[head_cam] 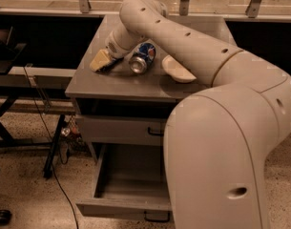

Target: Place rxbar blueberry into middle drawer

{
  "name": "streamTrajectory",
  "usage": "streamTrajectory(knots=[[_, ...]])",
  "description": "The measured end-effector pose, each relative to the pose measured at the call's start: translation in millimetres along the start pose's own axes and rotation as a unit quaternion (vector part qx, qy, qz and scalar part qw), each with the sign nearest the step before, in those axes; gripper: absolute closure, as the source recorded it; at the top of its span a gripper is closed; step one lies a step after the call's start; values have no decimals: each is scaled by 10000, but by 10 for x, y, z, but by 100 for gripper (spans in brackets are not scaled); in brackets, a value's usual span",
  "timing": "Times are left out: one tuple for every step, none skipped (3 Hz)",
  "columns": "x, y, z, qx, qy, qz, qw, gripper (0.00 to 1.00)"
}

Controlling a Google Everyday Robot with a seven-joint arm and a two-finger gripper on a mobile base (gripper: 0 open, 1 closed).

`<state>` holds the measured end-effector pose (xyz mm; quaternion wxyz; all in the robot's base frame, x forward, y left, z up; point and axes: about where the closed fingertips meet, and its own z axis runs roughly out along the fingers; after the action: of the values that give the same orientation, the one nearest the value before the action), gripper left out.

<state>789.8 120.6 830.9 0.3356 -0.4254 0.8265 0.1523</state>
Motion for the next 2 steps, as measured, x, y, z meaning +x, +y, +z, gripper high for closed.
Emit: streamTrajectory(knots=[[30,-22,-16,2,56,29,10000,72],[-7,-23,-57,1,53,28,10000,95]])
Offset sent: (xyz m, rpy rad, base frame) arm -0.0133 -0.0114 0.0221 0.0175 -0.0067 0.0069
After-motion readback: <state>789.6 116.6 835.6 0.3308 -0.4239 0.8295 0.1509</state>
